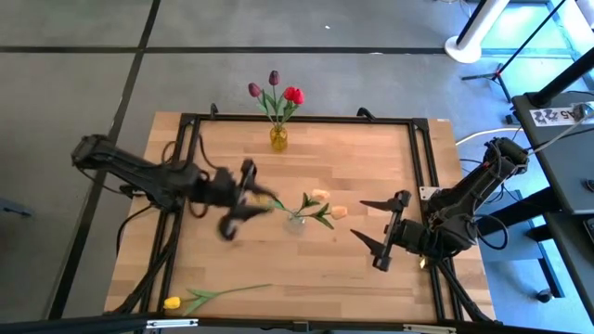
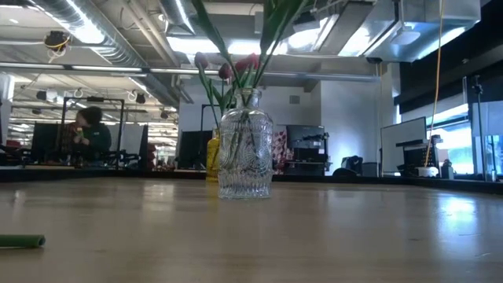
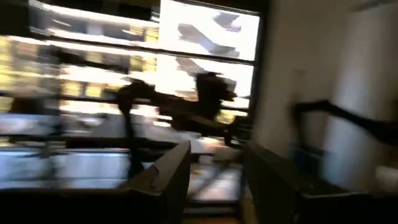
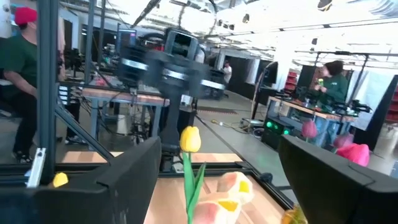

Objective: Sort flowers into vase by color
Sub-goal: Put the yellow flower into the transparent vase

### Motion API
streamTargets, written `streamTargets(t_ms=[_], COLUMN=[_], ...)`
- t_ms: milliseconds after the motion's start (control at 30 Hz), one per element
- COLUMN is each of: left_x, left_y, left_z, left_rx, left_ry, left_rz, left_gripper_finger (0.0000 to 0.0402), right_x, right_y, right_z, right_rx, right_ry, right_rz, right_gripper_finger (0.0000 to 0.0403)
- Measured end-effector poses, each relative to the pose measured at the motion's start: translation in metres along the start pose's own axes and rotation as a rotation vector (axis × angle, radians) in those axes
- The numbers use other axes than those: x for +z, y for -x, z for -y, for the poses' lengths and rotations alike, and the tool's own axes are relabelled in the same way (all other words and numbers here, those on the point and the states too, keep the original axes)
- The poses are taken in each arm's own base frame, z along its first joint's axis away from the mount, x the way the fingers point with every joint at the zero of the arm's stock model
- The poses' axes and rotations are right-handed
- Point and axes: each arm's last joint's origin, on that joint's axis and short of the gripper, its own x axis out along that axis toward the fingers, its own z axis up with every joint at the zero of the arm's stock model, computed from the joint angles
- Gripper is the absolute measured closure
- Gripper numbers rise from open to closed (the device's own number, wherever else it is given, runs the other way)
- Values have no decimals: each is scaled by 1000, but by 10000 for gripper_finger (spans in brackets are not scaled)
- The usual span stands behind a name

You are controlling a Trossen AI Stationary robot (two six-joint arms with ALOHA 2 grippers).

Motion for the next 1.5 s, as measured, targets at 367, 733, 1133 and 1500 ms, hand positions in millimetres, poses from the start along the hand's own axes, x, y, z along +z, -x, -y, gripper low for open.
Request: streamTargets(t_ms=[367,733,1133,1500], left_x=[-30,-94,-149,-135], left_y=[38,73,83,105], left_z=[102,175,176,179], left_rx=[-337,-187,206,394], left_ry=[134,582,935,791], left_rz=[-284,-652,-941,-1199], left_gripper_finger=[257,257,257,257], right_x=[-3,-7,-15,-8], right_y=[0,1,1,4], right_z=[0,2,0,11], right_rx=[-23,-146,-165,-198], right_ry=[57,75,52,48], right_rz=[-28,-98,-134,-134], right_gripper_finger=[79,79,79,79])
